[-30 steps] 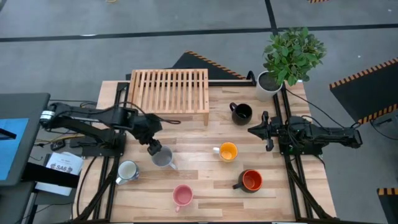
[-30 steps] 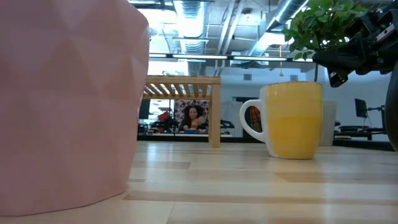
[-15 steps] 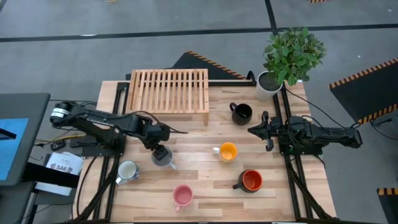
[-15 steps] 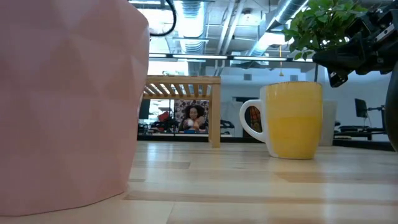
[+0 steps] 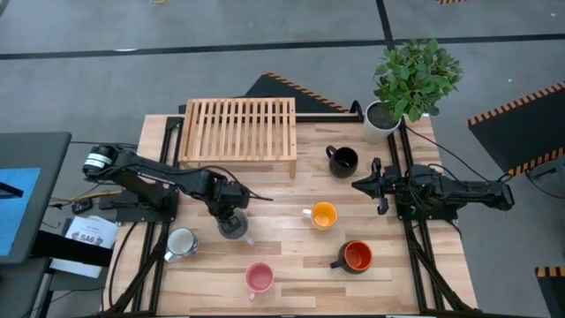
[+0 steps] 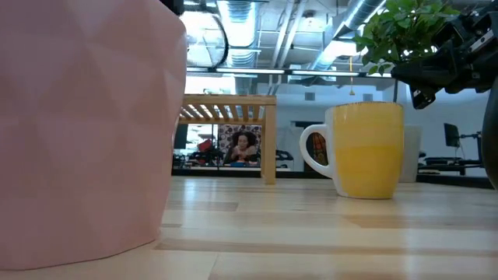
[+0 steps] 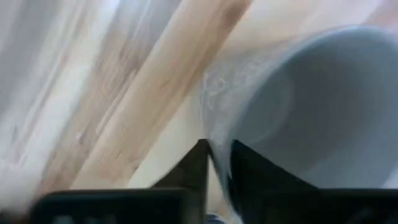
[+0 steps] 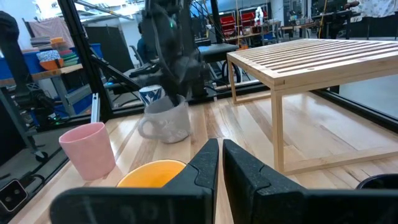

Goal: Place coffee mugs
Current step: Put the gray mug on the shelf

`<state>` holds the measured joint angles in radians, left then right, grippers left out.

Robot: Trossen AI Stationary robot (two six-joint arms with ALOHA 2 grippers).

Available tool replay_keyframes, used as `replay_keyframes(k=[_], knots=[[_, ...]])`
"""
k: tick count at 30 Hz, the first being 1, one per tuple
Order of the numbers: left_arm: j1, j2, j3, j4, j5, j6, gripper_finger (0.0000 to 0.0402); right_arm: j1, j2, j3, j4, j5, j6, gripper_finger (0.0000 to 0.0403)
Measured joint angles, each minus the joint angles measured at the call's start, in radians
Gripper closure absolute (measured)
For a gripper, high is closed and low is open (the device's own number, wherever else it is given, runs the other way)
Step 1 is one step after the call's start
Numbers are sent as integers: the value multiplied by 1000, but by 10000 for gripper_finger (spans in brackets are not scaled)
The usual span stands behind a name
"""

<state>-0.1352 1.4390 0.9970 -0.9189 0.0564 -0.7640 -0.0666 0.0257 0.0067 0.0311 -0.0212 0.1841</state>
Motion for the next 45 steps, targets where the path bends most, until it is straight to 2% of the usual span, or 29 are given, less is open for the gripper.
replay_keyframes(k=[6, 10, 13, 16, 20, 25, 30, 36, 42, 45], knots=[[83, -59, 228, -226, 5, 111, 395, 0, 0, 0, 0, 0, 0, 352], [142, -84, 482, -410, -43, 182, 397, 0, 0, 0, 0, 0, 0, 352], [213, -79, 704, -536, -141, 245, 398, 0, 0, 0, 0, 0, 0, 352], [347, -46, 892, -603, -241, 345, 399, 0, 0, 0, 0, 0, 0, 352], [592, 36, 1048, -659, -287, 506, 399, 0, 0, 0, 0, 0, 0, 352], [887, 125, 1094, -654, -251, 631, 400, 0, 0, 0, 0, 0, 0, 352], [1076, 191, 1094, -655, -226, 669, 400, 0, 0, 0, 0, 0, 0, 352], [1178, 253, 1094, -653, -218, 722, 401, 0, 0, 0, 0, 0, 0, 352], [1262, 290, 1094, -652, -71, 700, 401, 0, 0, 0, 0, 0, 0, 352], [1288, 308, 1094, -652, -73, 682, 401, 0, 0, 0, 0, 0, 0, 352]])
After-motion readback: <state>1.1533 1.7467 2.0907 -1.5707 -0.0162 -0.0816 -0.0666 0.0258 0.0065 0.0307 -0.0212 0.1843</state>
